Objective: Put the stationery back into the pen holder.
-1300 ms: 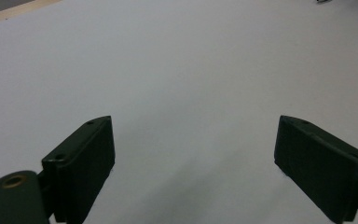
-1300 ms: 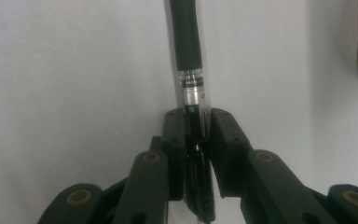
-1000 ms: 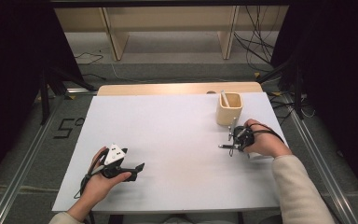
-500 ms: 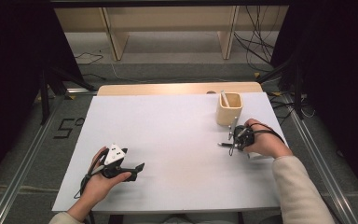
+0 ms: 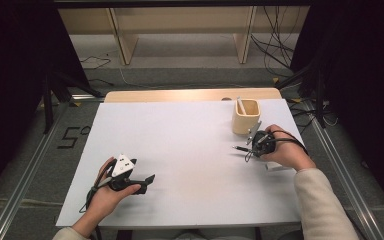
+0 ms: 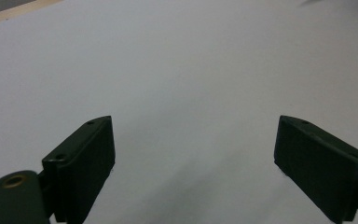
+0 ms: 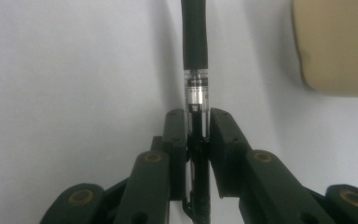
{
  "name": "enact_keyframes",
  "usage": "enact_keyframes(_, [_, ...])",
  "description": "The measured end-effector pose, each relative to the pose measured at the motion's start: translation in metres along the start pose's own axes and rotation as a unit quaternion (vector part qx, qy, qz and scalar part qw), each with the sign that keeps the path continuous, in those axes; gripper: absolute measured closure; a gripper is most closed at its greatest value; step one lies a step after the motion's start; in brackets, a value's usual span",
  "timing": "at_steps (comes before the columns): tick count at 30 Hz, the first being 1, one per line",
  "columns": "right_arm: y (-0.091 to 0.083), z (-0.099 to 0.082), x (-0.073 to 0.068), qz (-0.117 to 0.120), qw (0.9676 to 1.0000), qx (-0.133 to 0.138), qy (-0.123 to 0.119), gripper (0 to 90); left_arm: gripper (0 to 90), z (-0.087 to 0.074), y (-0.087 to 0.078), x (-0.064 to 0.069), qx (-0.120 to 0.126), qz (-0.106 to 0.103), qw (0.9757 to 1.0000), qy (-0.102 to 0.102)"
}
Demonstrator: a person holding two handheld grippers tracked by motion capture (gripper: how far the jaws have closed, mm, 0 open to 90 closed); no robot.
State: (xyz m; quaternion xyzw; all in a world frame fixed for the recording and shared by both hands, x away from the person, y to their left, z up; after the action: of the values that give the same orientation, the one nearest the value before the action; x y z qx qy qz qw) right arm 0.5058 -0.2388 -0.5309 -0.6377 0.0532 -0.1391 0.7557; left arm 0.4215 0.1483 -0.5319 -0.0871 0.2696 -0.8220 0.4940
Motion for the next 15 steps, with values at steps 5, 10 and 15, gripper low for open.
enact_keyframes(5, [-0.004, 0.002, 0.002, -0.008, 0.9996, 0.026, 0.011, 77.9, 12.2, 0.0, 0.0, 0.0, 0.001, 0.0, 1.0, -0.001])
enact_keyframes(10, [-0.008, 0.004, 0.003, -0.015, 0.9979, 0.059, 0.021, 77.9, 12.2, 0.0, 0.0, 0.0, 0.001, 0.0, 1.0, -0.001])
enact_keyframes(15, [-0.014, 0.005, 0.007, -0.024, 0.9941, 0.097, 0.042, 77.9, 12.2, 0.0, 0.0, 0.0, 0.0, 0.0, 1.0, 0.0])
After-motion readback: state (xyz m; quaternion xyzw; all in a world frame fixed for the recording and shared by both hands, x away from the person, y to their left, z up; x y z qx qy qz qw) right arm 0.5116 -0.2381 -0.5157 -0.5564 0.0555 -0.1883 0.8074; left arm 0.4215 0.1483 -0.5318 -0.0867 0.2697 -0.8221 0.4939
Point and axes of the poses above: each handheld gripper's, and its own axes: y roughly forward along the jaws, z roughly out of its top, x roughly to its right, the point moved 10 cm from there along y, roughly forward along the jaws, and after that the axes turned 10 degrees about z, right-handed, at the moved point
